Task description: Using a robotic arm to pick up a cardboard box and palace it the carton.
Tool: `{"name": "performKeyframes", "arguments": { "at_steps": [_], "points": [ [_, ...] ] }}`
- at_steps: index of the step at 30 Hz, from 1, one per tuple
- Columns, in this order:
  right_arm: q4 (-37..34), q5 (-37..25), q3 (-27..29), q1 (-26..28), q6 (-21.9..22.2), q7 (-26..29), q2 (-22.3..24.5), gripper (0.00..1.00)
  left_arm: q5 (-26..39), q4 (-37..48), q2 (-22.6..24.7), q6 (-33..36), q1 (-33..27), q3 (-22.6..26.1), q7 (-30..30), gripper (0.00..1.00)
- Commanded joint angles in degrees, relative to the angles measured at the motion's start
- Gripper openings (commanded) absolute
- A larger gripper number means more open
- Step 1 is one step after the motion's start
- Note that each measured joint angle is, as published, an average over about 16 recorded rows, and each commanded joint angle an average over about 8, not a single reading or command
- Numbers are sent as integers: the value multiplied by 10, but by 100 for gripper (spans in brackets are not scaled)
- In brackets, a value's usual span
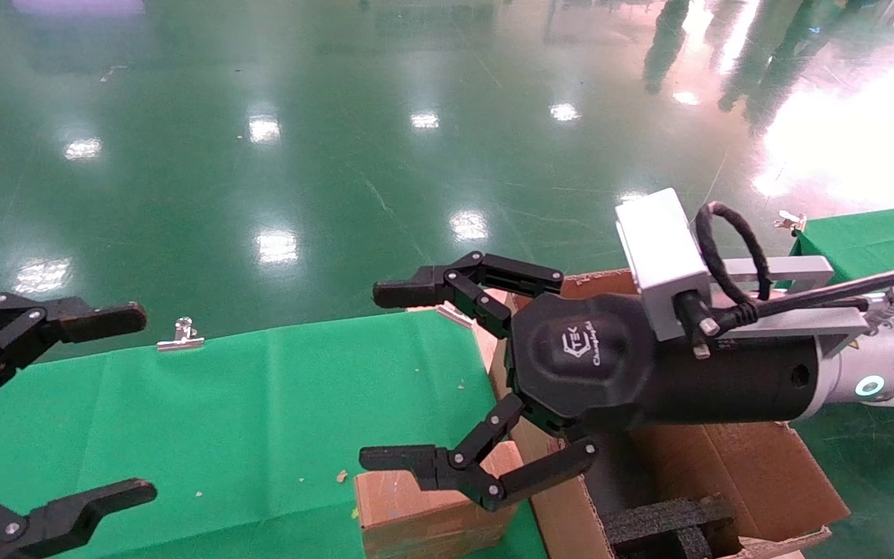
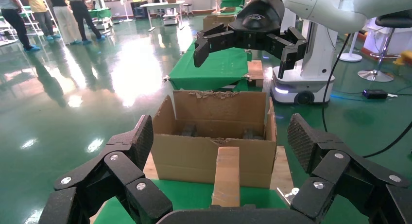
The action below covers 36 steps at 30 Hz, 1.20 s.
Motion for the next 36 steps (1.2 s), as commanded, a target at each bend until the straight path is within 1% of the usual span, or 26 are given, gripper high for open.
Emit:
{"name": "performKeyframes", "arguments": {
  "at_steps": [1,18,20,21,22,23,27,29,30,31,36],
  "points": [
    [0,0,0,0,0,0,0,100,0,0,0,0,0,0,0,100],
    [0,0,0,0,0,0,0,100,0,0,0,0,0,0,0,100],
    [0,0,0,0,0,0,0,100,0,0,0,0,0,0,0,97],
    [0,0,0,0,0,0,0,100,0,0,0,0,0,0,0,94],
    [0,0,0,0,0,0,0,100,0,0,0,0,0,0,0,88],
    [0,0,0,0,0,0,0,100,0,0,0,0,0,0,0,78],
    [0,0,0,0,0,0,0,100,0,0,0,0,0,0,0,29],
    [0,0,0,0,0,0,0,100,0,0,0,0,0,0,0,9],
    [0,0,0,0,0,0,0,100,0,0,0,0,0,0,0,2],
    [0,0,0,0,0,0,0,100,0,0,0,0,0,0,0,0],
    [0,-3,-1,0,-1,0,0,100,0,0,0,0,0,0,0,0]
  ]
}}
